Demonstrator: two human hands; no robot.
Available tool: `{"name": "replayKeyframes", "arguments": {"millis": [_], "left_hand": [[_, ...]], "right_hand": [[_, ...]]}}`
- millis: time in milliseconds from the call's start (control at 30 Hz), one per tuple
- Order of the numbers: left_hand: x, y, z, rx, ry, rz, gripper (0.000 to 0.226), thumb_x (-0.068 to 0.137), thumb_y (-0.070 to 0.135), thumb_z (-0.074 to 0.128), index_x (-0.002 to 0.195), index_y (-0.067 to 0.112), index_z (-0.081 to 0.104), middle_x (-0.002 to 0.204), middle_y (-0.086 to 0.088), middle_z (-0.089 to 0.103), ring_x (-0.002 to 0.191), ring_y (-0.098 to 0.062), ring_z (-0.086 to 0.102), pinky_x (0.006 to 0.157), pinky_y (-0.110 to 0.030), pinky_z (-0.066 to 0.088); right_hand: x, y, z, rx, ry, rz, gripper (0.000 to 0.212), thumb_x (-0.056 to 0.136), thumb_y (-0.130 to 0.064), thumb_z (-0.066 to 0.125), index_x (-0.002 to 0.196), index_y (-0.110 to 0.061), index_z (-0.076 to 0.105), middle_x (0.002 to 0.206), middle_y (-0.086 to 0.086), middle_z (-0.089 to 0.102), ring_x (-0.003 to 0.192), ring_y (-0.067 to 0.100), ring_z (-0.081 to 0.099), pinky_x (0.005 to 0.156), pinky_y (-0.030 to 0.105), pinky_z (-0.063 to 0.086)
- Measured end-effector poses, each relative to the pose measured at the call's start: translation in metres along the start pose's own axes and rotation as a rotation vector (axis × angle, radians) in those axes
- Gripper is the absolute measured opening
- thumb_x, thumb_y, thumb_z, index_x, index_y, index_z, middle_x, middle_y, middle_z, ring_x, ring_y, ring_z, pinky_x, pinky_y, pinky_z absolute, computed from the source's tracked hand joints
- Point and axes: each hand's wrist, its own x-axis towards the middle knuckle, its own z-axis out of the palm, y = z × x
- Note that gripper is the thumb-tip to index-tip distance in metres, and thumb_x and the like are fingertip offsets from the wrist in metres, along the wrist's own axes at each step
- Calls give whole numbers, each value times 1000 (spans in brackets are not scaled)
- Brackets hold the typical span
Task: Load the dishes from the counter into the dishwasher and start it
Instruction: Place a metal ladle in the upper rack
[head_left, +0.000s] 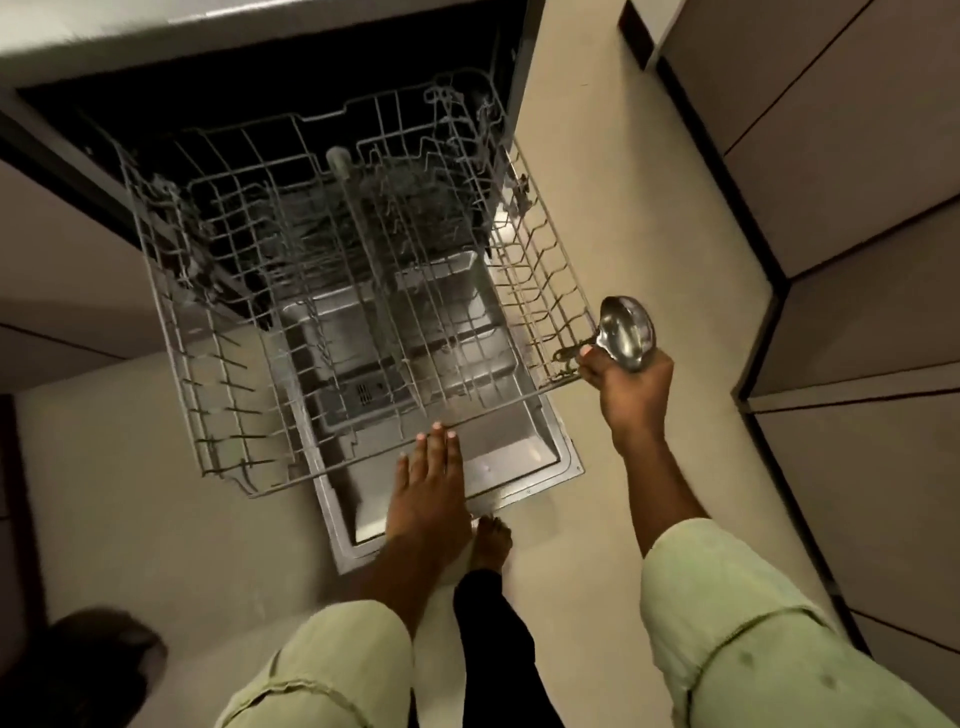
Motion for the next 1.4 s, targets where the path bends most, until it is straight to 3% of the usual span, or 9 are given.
{"name": "replayKeyframes", "arguments": {"millis": [200,400,500,633,767,933,1033,1200,1400], "left_hand": [[7,13,5,-15,42,-83,82,102,35,36,149,10,-27,152,-9,-37,144,-26,-30,112,-39,-19],[13,23,6,-58,58,-137,85,100,38,37,152,10,-23,159,-10,-30,149,-28,-23,115,-36,-16],[14,25,4,-64,65,-142,86,99,41,37,153,9,-23,160,-12,-28,149,-28,-21,113,-35,-16],[14,26,1,-87,63,-149,87,99,40,39,154,10,-21,161,-12,-25,150,-28,-20,115,-35,-16],[16,26,1,-102,65,-152,87,99,41,41,155,11,-19,162,-12,-22,150,-28,-18,117,-36,-14],[17,27,1,-106,67,-155,87,99,42,42,155,11,-18,163,-12,-21,151,-29,-17,118,-36,-12],[18,27,1,-107,57,-152,87,100,42,41,154,12,-19,163,-12,-21,151,-29,-17,118,-37,-11],[17,27,0,-115,61,-151,87,100,41,42,155,11,-18,164,-13,-18,151,-30,-15,120,-38,-9],[19,26,1,-117,57,-154,88,100,41,43,155,10,-18,164,-13,-18,151,-30,-14,120,-38,-7]], "right_hand": [[31,21,14,-24,-68,39,33,75,7,76,74,-25,69,75,-5,71,75,21,69,76,44,59],[43,37,25,18,-98,95,6,94,-11,63,93,-15,68,84,10,71,76,30,69,70,39,58],[42,47,25,-82,-89,32,16,95,-11,61,84,-20,68,79,7,69,72,26,67,67,40,56],[37,54,24,-286,1,-52,14,92,-13,65,92,-1,71,78,6,66,62,6,56,55,21,41],[38,55,23,-324,34,-83,15,91,-15,66,86,-1,70,71,5,62,57,3,51,49,11,36],[35,62,17,-295,-21,-50,17,92,-13,66,103,-2,72,85,8,70,76,16,63,66,22,48],[38,63,16,-334,-105,-52,21,90,-16,69,104,0,72,87,9,69,79,17,61,72,27,46],[46,51,21,-486,-152,-42,23,92,-24,68,107,-6,71,92,5,68,80,16,58,60,18,38],[44,52,21,-635,-125,-4,28,87,-23,73,111,-8,69,104,10,72,87,21,62,71,25,41]]}}
